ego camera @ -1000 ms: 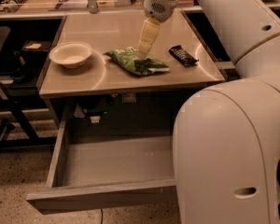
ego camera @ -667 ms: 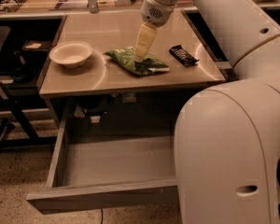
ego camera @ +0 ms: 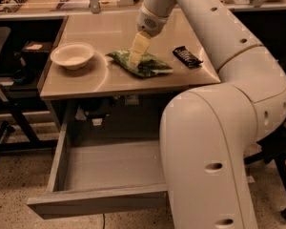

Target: Place green jalapeno chip bag into top drawer

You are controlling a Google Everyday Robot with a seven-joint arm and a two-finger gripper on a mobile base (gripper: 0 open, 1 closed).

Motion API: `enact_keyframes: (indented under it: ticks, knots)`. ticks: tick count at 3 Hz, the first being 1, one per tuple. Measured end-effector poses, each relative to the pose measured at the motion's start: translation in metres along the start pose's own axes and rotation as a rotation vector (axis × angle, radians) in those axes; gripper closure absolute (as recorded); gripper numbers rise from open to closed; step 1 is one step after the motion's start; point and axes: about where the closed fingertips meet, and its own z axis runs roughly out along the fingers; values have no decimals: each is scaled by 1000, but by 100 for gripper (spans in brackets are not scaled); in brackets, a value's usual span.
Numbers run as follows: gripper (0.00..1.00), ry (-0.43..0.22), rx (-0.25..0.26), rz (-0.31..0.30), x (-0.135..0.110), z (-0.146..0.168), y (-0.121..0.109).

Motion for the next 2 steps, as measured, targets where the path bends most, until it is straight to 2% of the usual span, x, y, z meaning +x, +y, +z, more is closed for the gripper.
enact_keyframes:
  ticks: [2]
  knots:
    - [0,-1,-37,30,0,33,-15]
